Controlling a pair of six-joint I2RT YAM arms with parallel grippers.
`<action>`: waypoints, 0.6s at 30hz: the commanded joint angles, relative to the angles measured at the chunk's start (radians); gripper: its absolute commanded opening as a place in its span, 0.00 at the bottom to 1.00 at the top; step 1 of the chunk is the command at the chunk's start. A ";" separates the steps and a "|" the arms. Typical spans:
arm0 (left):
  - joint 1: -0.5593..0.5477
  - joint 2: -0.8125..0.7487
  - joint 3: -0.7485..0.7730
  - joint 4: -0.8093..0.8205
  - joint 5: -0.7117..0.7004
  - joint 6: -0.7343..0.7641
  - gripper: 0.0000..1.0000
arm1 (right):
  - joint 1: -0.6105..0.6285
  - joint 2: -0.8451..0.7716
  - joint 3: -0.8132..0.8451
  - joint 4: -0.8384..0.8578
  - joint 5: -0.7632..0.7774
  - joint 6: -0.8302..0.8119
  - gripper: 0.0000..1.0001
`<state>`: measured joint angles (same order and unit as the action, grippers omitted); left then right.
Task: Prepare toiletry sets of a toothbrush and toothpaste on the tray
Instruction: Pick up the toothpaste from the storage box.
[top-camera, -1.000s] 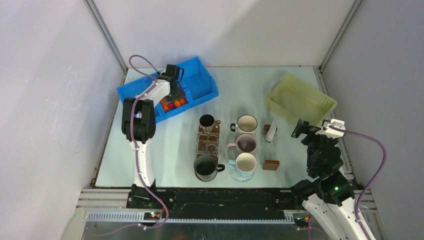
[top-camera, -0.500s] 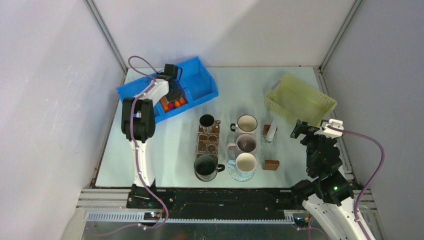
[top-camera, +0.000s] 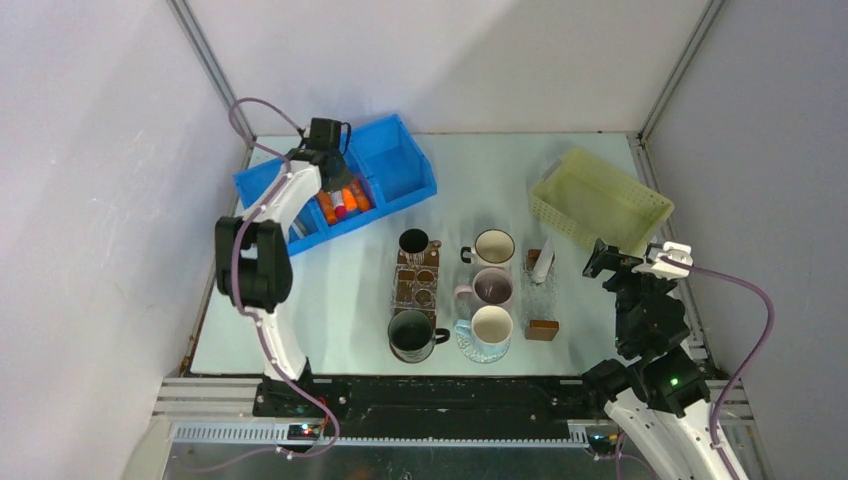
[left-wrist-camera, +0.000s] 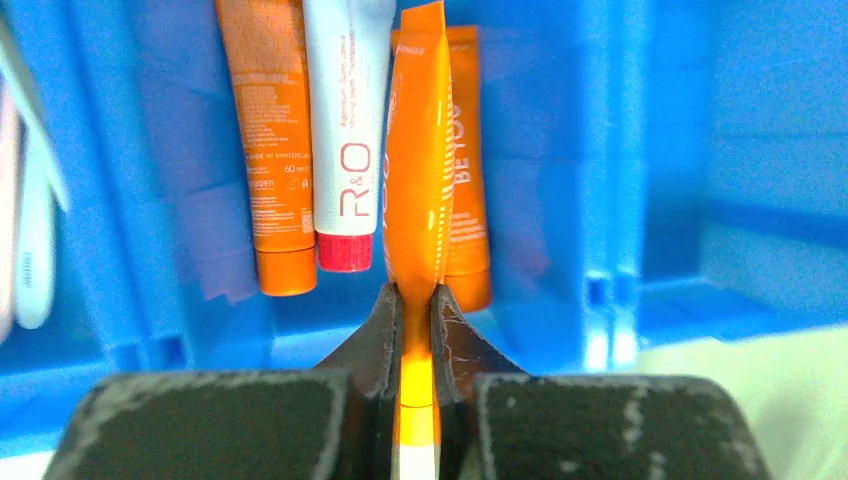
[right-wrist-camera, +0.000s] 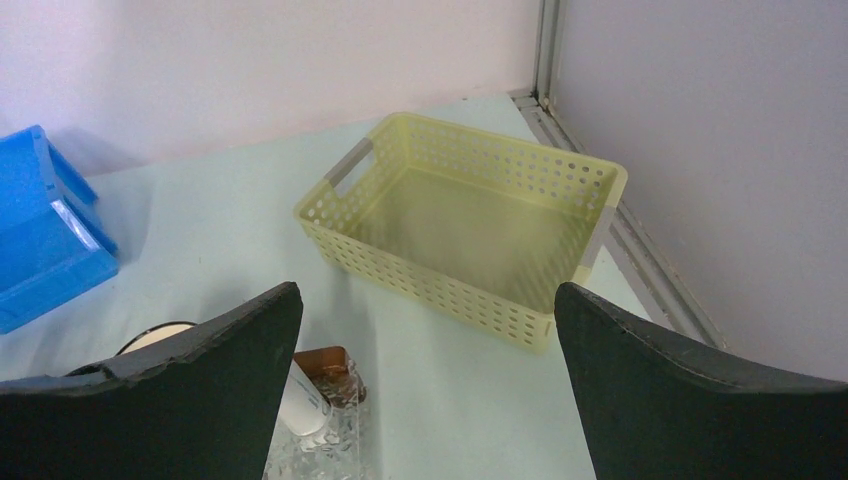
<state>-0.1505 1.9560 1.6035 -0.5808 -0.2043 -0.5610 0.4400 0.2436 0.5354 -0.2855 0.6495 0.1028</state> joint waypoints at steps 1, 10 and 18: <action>-0.020 -0.184 -0.048 0.111 0.023 0.070 0.07 | -0.005 -0.026 0.005 0.053 -0.020 -0.014 0.99; -0.096 -0.452 -0.253 0.361 0.156 0.192 0.06 | -0.003 -0.019 0.089 0.024 -0.138 -0.067 0.99; -0.200 -0.656 -0.426 0.544 0.339 0.347 0.05 | -0.004 -0.012 0.186 0.003 -0.453 -0.100 0.99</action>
<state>-0.3141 1.4204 1.2221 -0.2237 -0.0032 -0.3141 0.4400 0.2234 0.6567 -0.2897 0.3916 0.0322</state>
